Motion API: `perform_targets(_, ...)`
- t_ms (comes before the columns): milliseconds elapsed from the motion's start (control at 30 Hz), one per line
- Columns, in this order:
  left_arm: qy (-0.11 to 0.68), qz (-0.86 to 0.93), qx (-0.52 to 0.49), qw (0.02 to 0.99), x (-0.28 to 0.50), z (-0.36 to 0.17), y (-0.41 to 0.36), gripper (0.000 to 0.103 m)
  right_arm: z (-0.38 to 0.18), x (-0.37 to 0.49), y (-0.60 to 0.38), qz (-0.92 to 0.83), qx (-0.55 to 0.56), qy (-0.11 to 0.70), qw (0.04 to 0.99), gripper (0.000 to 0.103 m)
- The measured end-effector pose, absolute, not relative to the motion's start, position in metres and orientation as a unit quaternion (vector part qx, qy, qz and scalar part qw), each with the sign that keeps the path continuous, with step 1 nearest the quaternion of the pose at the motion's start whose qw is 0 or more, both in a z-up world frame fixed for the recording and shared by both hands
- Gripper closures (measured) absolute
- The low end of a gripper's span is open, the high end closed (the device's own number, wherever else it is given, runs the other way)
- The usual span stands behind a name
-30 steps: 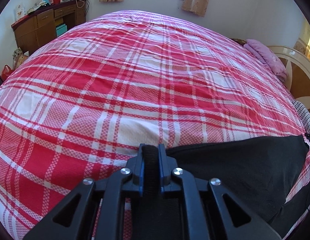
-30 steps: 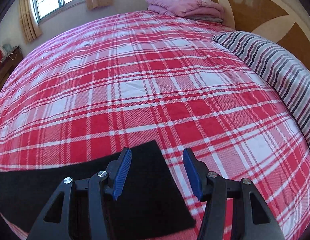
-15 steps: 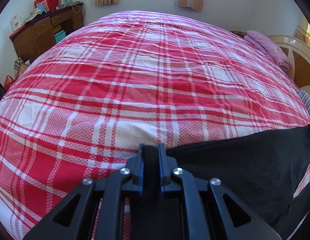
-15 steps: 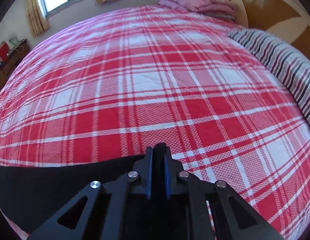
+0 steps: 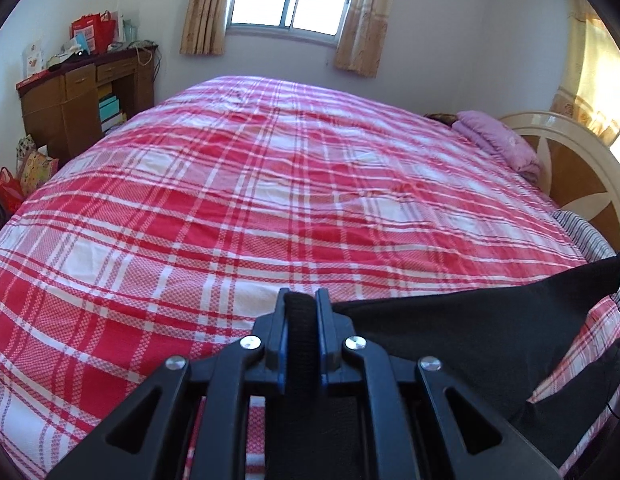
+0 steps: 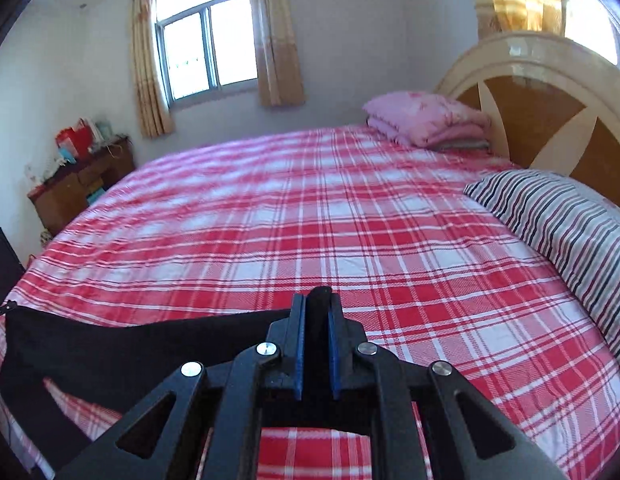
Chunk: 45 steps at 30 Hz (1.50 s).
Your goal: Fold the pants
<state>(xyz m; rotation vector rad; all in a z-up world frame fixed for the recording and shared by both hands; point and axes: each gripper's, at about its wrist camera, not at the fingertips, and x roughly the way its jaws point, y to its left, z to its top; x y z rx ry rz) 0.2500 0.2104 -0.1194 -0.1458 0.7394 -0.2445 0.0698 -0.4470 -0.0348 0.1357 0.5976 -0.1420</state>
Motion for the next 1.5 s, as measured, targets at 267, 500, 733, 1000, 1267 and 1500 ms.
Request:
perform_targets(267,0.32,-0.155,-0.077,0.931,0.202,-0.103,0.228,0.091,-0.043,-0.01,-0.459,-0.082,0.085,0.277,0.953,0.093)
perform_targets(500,0.301,-0.184,-0.082,0.932,0.154,-0.109,0.237,0.091,-0.065,-0.069,-0.471,-0.097,0.114,0.274,0.95,0.093)
perform_targets(733,0.308,-0.208,-0.077,0.925,0.112,-0.132,0.244,0.091,-0.094,-0.103,-0.472,-0.104,0.113,0.297,0.942,0.093)
perform_targets(1000,0.319,-0.206,-0.055,0.923,0.086,-0.163,0.248,0.082,-0.13,-0.116,-0.469,-0.106,0.086,0.362,0.922,0.093)
perform_targets(1267,0.301,-0.185,-0.024,0.935,0.066,-0.154,0.271,0.054,-0.121,-0.132,-0.466,-0.125,0.079,0.356,0.923,0.08)
perform_targets(1500,0.308,-0.121,-0.032,0.943,0.049,-0.157,0.307,0.05,-0.101,-0.136,-0.45,-0.142,0.074,0.327,0.931,0.08)
